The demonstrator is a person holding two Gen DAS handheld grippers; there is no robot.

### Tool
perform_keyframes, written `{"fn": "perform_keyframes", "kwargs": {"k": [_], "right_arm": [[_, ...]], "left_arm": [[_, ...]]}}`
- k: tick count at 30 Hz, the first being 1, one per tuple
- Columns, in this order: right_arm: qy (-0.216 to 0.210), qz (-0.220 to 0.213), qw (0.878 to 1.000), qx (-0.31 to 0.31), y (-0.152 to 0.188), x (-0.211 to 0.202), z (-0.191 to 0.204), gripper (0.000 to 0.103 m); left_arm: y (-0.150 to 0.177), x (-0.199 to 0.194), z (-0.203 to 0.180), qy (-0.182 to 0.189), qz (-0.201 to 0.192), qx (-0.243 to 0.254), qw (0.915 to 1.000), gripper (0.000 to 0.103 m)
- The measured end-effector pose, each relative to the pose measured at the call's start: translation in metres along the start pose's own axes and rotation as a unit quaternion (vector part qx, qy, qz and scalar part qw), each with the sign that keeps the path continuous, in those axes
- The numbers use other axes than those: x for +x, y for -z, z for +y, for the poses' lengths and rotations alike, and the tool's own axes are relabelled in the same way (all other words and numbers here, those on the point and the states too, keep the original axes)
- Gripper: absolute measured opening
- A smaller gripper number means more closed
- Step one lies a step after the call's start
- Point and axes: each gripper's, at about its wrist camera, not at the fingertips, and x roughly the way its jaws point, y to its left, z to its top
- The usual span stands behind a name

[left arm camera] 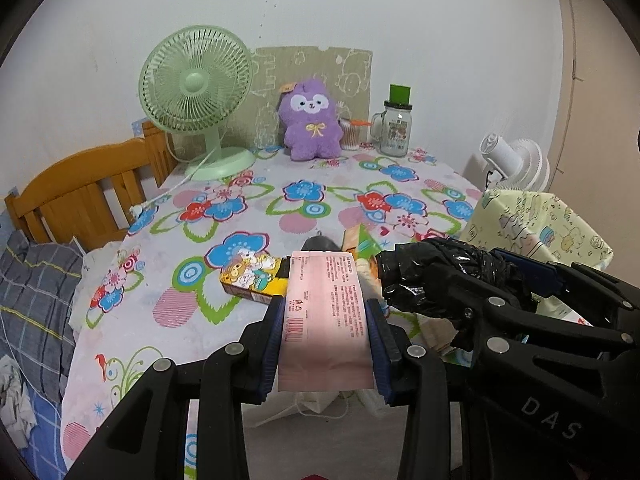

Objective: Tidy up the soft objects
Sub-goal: 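Carry the pink packet and black bag toward the patterned paper box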

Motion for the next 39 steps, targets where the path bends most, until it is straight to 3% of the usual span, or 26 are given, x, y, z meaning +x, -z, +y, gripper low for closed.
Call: {"fn": "perform_keyframes", "kwargs": {"k": [16,39], "right_arm": [[0.022,-0.036,0.999,0.005,-0.01,-0.036,-0.026,0.06],[0.07,-0.066,0.995,0.033,-0.028,-0.061,-0.106,0.06]], "left_arm": [[-0.016,-0.02,-0.033,0.007,-0.03,0.014,0.9994,0.04],[-0.052,-0.01,-0.112,0.039,-0.05,0.06,0.9962,0.04]]}}
